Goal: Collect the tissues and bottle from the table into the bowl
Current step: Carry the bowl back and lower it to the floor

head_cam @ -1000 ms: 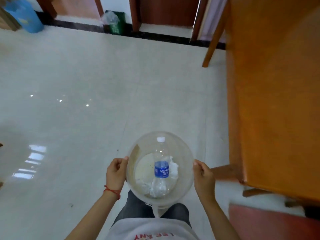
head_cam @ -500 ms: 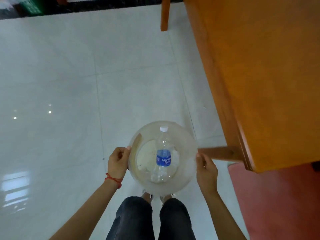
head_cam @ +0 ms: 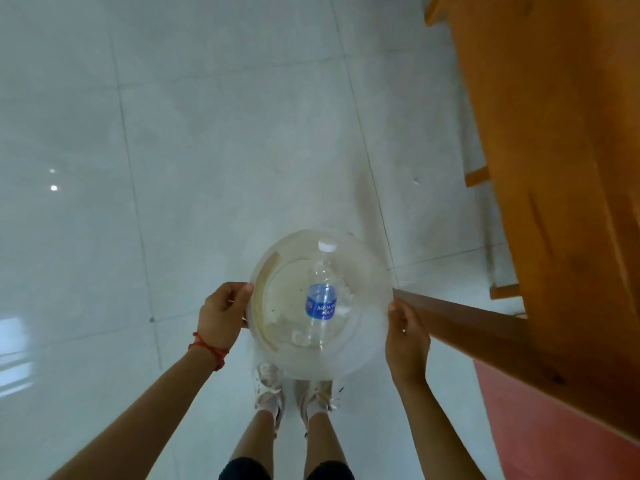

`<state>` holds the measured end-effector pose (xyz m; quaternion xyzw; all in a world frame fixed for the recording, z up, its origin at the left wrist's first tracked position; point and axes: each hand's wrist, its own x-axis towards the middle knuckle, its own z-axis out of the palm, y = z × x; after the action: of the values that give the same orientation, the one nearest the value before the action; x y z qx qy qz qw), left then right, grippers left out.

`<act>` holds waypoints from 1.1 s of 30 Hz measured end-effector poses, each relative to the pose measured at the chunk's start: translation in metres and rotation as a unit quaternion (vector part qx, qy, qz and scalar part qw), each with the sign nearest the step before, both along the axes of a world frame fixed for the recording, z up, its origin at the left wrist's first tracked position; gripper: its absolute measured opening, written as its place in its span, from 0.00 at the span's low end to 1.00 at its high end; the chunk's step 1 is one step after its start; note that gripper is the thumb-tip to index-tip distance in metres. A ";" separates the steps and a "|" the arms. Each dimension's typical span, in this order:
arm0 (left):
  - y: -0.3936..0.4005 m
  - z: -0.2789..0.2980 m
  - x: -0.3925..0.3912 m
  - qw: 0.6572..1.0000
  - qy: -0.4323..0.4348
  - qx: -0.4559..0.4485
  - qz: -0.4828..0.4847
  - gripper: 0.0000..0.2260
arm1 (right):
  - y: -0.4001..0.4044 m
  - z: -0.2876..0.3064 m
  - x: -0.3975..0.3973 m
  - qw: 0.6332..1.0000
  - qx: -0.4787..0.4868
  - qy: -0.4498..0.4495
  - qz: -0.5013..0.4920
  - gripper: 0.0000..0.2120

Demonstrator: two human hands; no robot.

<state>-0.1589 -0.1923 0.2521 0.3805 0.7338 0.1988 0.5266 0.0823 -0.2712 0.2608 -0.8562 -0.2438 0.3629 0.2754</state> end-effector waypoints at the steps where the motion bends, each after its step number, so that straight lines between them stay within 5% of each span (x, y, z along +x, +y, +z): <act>1: 0.004 -0.019 0.003 1.000 -0.001 -0.007 -0.002 0.09 | 0.004 -0.019 0.004 1.000 -0.008 -0.002 0.005 0.14; 16: 0.056 -0.231 0.052 0.993 -0.051 -0.091 -0.055 0.11 | 0.064 -0.216 0.057 0.992 -0.070 -0.084 0.061 0.14; 33: 0.038 -0.285 0.077 0.991 -0.037 -0.110 -0.070 0.15 | 0.056 -0.273 0.079 0.985 -0.102 -0.116 0.075 0.15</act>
<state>-0.0815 -0.1548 -0.0327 0.3631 0.7030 0.0936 0.6043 0.1612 -0.2152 -0.0124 -0.8953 -0.2995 0.3036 0.1286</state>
